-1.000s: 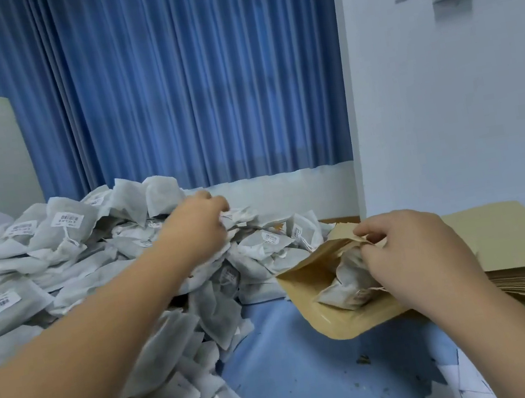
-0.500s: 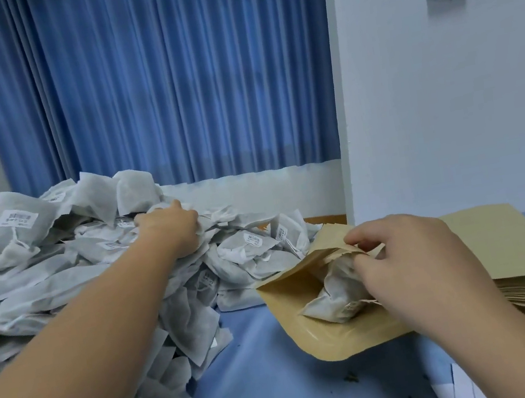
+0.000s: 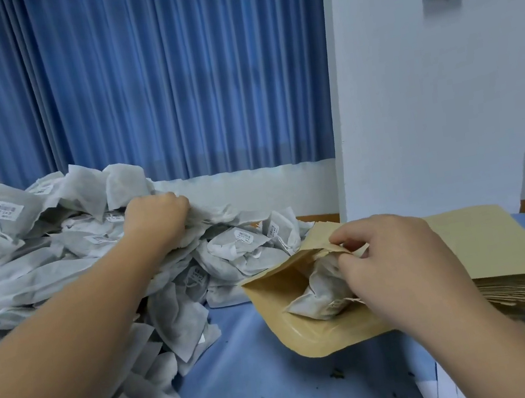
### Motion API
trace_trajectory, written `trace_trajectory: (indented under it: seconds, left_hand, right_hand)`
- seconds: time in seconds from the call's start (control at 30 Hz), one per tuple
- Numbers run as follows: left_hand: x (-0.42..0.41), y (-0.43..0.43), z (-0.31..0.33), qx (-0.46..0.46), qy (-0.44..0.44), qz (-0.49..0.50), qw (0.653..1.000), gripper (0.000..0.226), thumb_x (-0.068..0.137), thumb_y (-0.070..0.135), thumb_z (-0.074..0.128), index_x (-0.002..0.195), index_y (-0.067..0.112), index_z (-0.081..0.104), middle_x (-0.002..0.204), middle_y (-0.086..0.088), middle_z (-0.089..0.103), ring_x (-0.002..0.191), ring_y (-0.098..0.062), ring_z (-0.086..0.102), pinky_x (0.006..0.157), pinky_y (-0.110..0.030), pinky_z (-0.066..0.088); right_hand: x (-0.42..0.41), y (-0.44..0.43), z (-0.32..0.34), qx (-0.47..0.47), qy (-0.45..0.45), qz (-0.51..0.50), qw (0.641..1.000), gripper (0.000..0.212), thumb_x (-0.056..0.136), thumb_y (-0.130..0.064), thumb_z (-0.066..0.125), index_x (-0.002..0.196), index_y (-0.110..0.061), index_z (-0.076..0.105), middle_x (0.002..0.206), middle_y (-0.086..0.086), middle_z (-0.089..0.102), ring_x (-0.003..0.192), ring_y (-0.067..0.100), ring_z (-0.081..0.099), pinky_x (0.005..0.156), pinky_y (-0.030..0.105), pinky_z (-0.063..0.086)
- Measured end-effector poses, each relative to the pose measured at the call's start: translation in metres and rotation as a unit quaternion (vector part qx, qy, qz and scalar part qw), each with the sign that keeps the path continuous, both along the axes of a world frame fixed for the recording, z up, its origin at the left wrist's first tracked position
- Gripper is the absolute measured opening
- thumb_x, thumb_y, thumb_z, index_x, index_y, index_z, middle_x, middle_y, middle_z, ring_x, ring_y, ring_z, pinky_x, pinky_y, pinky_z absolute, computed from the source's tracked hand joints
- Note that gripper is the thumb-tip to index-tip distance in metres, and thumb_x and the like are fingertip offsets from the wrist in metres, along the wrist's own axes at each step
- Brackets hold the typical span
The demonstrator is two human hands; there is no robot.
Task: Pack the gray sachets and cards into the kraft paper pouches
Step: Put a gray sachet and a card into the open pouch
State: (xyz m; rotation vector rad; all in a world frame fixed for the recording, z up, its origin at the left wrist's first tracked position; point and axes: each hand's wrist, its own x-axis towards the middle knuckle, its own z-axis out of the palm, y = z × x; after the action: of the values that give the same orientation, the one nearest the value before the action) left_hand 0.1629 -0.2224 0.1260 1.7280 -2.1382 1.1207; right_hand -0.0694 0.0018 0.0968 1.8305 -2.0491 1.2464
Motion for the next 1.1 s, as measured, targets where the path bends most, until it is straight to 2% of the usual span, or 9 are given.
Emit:
trace_trajectory:
  seconds: [0.07, 0.17, 0.27, 0.43, 0.53, 0.7, 0.87, 1.0, 1.1]
  left_hand:
    - [0.003, 0.011, 0.005, -0.012, 0.026, -0.038, 0.999, 0.028, 0.091, 0.031, 0.048, 0.116, 0.019, 0.053, 0.103, 0.000, 0.060, 0.091, -0.025, 0.062, 0.064, -0.032, 0.044]
    - [0.006, 0.037, 0.007, -0.085, 0.070, -0.133, 0.985, 0.029, 0.091, 0.012, 0.049, 0.118, 0.017, 0.058, 0.098, -0.006, 0.064, 0.085, -0.030, 0.062, 0.050, -0.029, 0.023]
    - [0.005, 0.077, 0.008, -0.153, 0.109, -0.241, 0.952, 0.018, 0.087, 0.003, 0.058, 0.101, 0.007, 0.069, 0.078, -0.012, 0.066, 0.056, -0.031, 0.056, 0.050, -0.019, 0.013]
    - [-0.005, 0.141, -0.007, -0.151, 0.266, -0.359, 0.882, 0.025, 0.086, 0.012, 0.048, 0.099, 0.011, 0.070, 0.071, -0.007, 0.062, 0.059, -0.029, 0.056, 0.048, -0.028, 0.035]
    - [-0.015, 0.175, -0.028, -0.108, 0.385, -0.433, 0.808, 0.030, 0.087, 0.011, 0.043, 0.102, 0.021, 0.068, 0.075, 0.006, 0.063, 0.065, -0.010, 0.057, 0.062, -0.024, 0.045]
    - [-0.037, 0.205, -0.070, -0.080, 0.467, -0.503, 0.723, 0.028, 0.088, 0.018, 0.045, 0.103, 0.035, 0.061, 0.083, 0.013, 0.064, 0.064, -0.016, 0.063, 0.054, -0.032, 0.054]
    - [-0.051, 0.214, -0.092, -0.101, 0.413, -0.515, 0.744, 0.016, 0.074, 0.019, 0.060, 0.085, 0.026, 0.070, 0.071, 0.013, 0.065, 0.068, 0.003, 0.056, 0.063, -0.005, 0.042]
    - [-0.052, 0.217, -0.109, -0.077, 0.345, -0.544, 0.761, 0.019, 0.073, 0.020, 0.062, 0.090, 0.027, 0.060, 0.072, 0.006, 0.064, 0.065, -0.001, 0.055, 0.053, -0.016, 0.045]
    - [-0.055, 0.220, -0.115, -0.048, 0.343, -0.525, 0.777, 0.016, 0.077, 0.023, 0.060, 0.091, 0.029, 0.058, 0.077, 0.009, 0.063, 0.067, 0.001, 0.055, 0.053, -0.014, 0.042]
  right_hand:
    - [0.000, 0.000, 0.000, 0.006, 0.001, 0.000, 1.000, 0.008, 0.077, -0.029, 0.061, 0.079, -0.031, 0.068, 0.080, -0.015, 0.066, 0.075, 0.009, 0.059, 0.065, 0.027, 0.051]
    - [-0.002, 0.001, -0.001, 0.018, -0.001, -0.002, 1.000, 0.010, 0.077, -0.028, 0.060, 0.080, -0.030, 0.069, 0.081, -0.012, 0.068, 0.074, 0.012, 0.059, 0.064, 0.026, 0.051]
    - [-0.003, 0.002, 0.000, 0.024, -0.007, -0.003, 1.000, 0.010, 0.076, -0.029, 0.060, 0.078, -0.033, 0.069, 0.078, -0.014, 0.068, 0.073, 0.011, 0.059, 0.061, 0.024, 0.050]
    - [-0.007, 0.004, 0.002, 0.032, -0.029, -0.005, 0.999, 0.008, 0.075, -0.026, 0.063, 0.076, -0.032, 0.069, 0.075, -0.014, 0.066, 0.075, 0.014, 0.060, 0.062, 0.022, 0.048]
    - [-0.008, 0.006, 0.004, 0.043, -0.047, 0.000, 0.998, 0.020, 0.076, -0.026, 0.062, 0.088, -0.039, 0.072, 0.082, -0.018, 0.064, 0.081, 0.013, 0.059, 0.059, 0.021, 0.042]
    - [-0.007, 0.006, 0.003, 0.037, -0.021, -0.006, 0.999, 0.023, 0.075, -0.020, 0.060, 0.087, -0.035, 0.072, 0.089, -0.011, 0.069, 0.081, 0.018, 0.060, 0.061, 0.021, 0.047]
    - [-0.007, 0.004, 0.002, 0.032, -0.007, -0.013, 0.999, 0.022, 0.077, -0.019, 0.059, 0.084, -0.035, 0.072, 0.088, -0.011, 0.069, 0.077, 0.017, 0.059, 0.058, 0.022, 0.045]
    - [-0.009, 0.004, 0.002, 0.030, -0.012, -0.007, 0.999, 0.025, 0.076, -0.019, 0.060, 0.063, -0.040, 0.062, 0.078, -0.013, 0.066, 0.071, 0.011, 0.059, 0.061, 0.025, 0.052]
    - [-0.010, 0.004, 0.002, 0.034, -0.008, 0.002, 0.999, 0.022, 0.078, -0.020, 0.059, 0.076, -0.040, 0.068, 0.079, -0.012, 0.065, 0.069, 0.009, 0.058, 0.061, 0.026, 0.053]
